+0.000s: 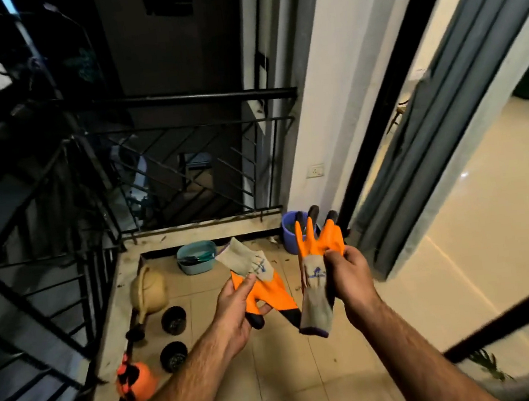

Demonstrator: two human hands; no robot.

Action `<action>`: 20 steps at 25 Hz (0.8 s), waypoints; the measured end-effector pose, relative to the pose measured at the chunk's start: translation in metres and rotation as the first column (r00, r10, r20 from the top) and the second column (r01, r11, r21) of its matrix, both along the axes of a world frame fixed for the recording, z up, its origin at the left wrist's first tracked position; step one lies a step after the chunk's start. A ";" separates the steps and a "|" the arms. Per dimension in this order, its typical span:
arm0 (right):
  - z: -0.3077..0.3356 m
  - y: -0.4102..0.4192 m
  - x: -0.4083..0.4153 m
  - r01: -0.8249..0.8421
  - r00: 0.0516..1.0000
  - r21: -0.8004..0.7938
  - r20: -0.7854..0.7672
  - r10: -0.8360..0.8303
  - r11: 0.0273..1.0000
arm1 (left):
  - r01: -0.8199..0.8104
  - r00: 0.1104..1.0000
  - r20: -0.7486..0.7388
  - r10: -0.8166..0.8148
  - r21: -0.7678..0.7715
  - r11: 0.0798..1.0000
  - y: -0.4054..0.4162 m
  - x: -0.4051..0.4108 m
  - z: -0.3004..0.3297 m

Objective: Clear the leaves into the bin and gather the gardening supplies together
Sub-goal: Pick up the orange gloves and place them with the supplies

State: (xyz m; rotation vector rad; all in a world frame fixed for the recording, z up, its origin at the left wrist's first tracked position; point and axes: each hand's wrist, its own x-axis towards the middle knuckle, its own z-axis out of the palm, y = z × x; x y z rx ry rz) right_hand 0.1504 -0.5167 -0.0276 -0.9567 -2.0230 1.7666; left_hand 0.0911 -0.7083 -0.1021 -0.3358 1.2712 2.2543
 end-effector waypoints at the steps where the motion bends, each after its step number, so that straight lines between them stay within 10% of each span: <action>1: -0.004 0.004 -0.017 -0.008 1.000 -0.023 0.010 0.008 1.000 | -0.045 0.999 0.013 0.045 -0.010 0.999 -0.005 -0.018 -0.006; 12: -0.020 0.029 -0.216 0.028 0.999 -0.402 0.038 -0.014 0.915 | -0.257 0.954 0.143 0.264 -0.068 0.964 -0.029 -0.227 -0.039; 20: -0.032 0.066 -0.346 -0.237 0.952 -0.449 0.071 0.298 0.862 | -0.412 0.900 0.125 0.417 -0.060 0.909 -0.001 -0.298 -0.042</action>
